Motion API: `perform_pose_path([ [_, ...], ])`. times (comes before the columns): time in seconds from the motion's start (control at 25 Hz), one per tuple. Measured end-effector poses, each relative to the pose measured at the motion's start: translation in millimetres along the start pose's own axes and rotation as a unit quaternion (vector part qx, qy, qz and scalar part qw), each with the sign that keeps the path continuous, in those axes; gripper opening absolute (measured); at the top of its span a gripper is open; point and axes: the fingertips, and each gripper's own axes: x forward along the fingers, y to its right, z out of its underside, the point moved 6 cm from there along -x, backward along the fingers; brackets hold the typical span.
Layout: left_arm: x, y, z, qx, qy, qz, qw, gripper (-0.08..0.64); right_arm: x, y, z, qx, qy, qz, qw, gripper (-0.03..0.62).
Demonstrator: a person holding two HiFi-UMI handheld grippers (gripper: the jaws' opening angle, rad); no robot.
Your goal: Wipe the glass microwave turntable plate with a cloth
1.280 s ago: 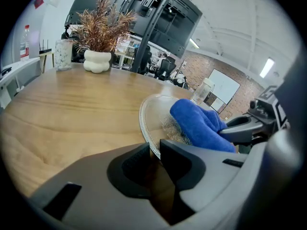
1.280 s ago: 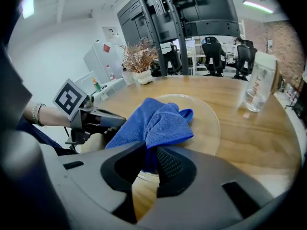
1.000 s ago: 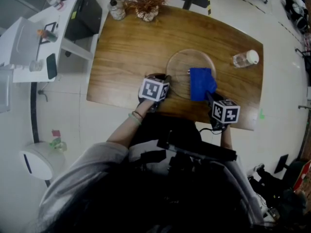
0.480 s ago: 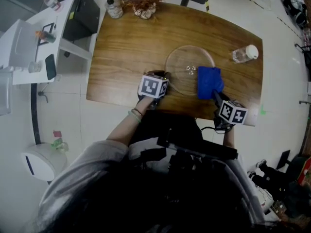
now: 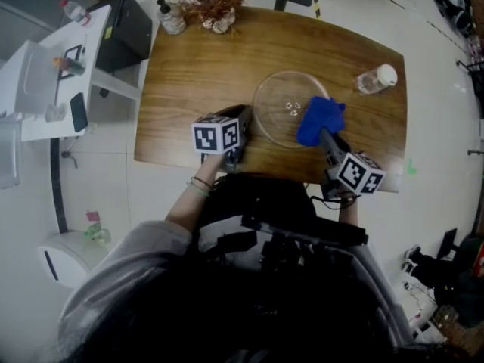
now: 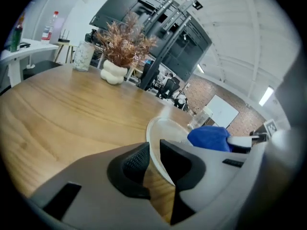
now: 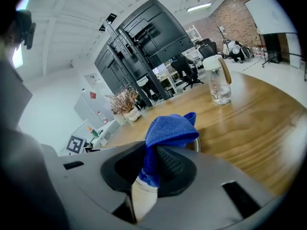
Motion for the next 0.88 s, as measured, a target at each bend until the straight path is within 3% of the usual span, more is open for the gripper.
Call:
perform_pose_path([
  [0.2, -31, 8, -26, -0.063, 0.073, 0.069, 0.9929, 0.067, -10, -9, -8, 0.059, 0.047, -0.026, 0.997, 0.063],
  [0.36, -51, 20, -41, -0.093, 0.116, 0.113, 0.9824, 0.067, -20, -17, -14, 0.067, 0.071, -0.039, 0.994, 0.063],
  [0.64, -58, 43, -53, -0.021, 0.138, 0.16, 0.9773, 0.067, -34, -37, -27, 0.046, 0.11, -0.049, 0.992, 0.063],
  [0.88, -60, 66, -57, 0.002, 0.153, 0.2, 0.9679, 0.067, -45, -49, -27, 0.036, 0.128, -0.068, 0.989, 0.061],
])
